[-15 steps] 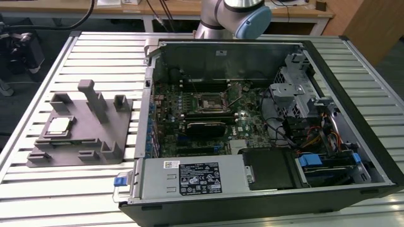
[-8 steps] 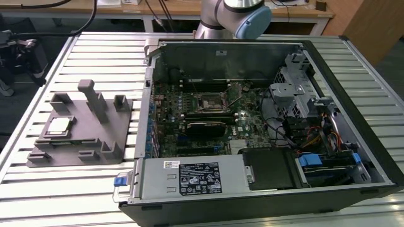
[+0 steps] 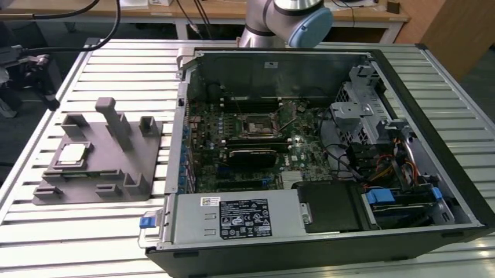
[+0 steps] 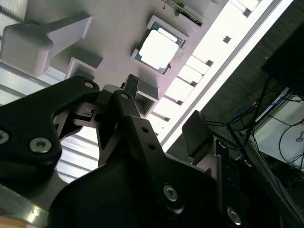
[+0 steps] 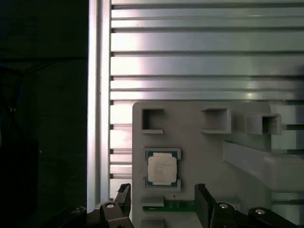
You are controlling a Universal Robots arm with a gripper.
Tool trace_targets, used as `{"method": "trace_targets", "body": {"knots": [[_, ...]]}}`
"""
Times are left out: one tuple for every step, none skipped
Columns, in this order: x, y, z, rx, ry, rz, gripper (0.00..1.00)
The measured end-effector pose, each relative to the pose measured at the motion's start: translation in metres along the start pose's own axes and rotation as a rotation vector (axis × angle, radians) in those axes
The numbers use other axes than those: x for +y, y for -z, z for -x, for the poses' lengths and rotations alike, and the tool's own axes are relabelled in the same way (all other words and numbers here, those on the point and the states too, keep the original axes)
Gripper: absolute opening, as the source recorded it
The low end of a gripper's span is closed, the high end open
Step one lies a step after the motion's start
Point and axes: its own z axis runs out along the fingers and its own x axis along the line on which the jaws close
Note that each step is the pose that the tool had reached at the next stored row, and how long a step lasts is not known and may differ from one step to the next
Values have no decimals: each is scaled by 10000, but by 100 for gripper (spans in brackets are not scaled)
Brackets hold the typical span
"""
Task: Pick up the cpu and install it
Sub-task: 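Pick up the cpu and move it towards the insertion slot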
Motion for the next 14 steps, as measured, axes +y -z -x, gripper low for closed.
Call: {"method": "trace_targets", "body": {"knots": [[-1,-13,0,2,72,-1,64],[-2,-30,1,-1,82,-2,64],[-3,-48,1,-9,83,-2,64],[-4,-65,1,-18,84,-2,64],[-5,-82,1,-27,85,-1,64],[-5,-101,1,-36,84,-1,64],[-6,-118,0,-43,84,-2,64],[-6,-135,0,-53,85,-2,64],[-7,-150,1,-64,85,-2,64],[-8,-166,1,-76,86,-2,64],[-8,-182,0,-87,85,-2,64],[-9,-199,0,-97,86,-1,64],[-10,-214,1,-101,86,-1,64],[-11,-228,1,-102,86,-2,64]]}}
